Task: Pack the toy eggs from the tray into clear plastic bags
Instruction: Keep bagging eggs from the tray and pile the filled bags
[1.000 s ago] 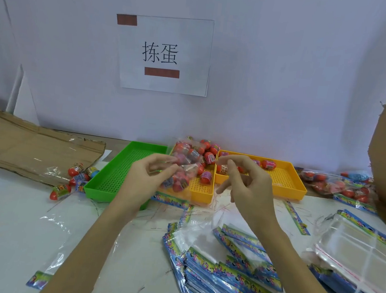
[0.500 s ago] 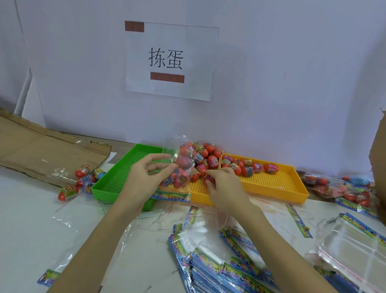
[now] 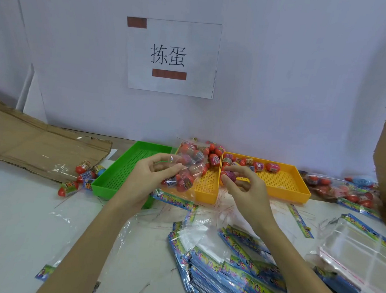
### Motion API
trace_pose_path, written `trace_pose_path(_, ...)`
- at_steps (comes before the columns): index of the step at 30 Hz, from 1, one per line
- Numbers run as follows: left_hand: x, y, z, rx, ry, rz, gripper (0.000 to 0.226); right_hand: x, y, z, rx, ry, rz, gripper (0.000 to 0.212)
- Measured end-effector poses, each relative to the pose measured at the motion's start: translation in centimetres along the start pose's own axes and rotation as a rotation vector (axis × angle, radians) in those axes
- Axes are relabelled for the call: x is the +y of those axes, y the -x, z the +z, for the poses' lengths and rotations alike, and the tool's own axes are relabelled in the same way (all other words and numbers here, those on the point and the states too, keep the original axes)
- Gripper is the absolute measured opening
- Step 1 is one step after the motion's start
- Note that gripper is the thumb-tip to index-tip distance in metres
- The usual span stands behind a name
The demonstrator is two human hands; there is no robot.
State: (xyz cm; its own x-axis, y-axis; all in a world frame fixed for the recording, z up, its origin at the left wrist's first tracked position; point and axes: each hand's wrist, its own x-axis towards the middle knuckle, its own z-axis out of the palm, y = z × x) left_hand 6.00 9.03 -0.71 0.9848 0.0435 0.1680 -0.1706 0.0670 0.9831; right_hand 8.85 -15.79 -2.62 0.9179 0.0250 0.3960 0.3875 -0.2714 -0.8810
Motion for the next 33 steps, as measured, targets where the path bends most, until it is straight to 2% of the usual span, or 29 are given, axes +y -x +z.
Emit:
trace_pose_path(4, 0.1, 0.2, 0.3, -0.095, 0.022, -0.029, 0.044, -1.0, 0.5, -0.7, 0.039, -0.124, 0.014, 0.016)
trace_pose_path(9, -0.2, 1.0, 1.6, -0.226, -0.153, -0.015, 0.04, -2.7, 0.6, -1.9, 0.145, -0.279, -0.049, 0.013)
trace_pose_path(11, -0.3, 1.0, 2.1, -0.24, -0.184, -0.008, 0.037, -3.1, 0.7, -2.1, 0.174, -0.284, -0.116, 0.021)
trace_pose_path(13, -0.3, 1.2, 2.5, -0.244, -0.197, 0.003, 0.037, -3.5, 0.9, -2.2, 0.198, -0.189, -0.227, 0.024)
trace_pose_path(17, -0.3, 1.4, 3.1, -0.238, -0.19, 0.031, 0.039, -4.1, 1.6, -1.4, 0.228, 0.179, -0.497, 0.03)
trace_pose_path(19, -0.3, 1.4, 3.2, -0.251, -0.182, 0.042, 0.04, -4.0, 1.9, -0.7, 0.202, 0.305, -0.561, 0.034)
trace_pose_path(23, -0.3, 1.5, 3.3, -0.274, -0.181, 0.068, 0.041, -3.9, 2.2, -0.1, 0.148, 0.38, -0.59, 0.031)
trace_pose_path(29, -0.4, 1.5, 3.5, -0.242, -0.193, 0.076, 0.037, -3.9, 2.1, -0.4, 0.071, 0.309, -0.553, 0.022)
trace_pose_path(33, -0.3, 1.6, 3.7, -0.227, -0.152, 0.055, 0.037, -4.2, 2.4, 0.0, 0.06, 0.213, -0.44, 0.033)
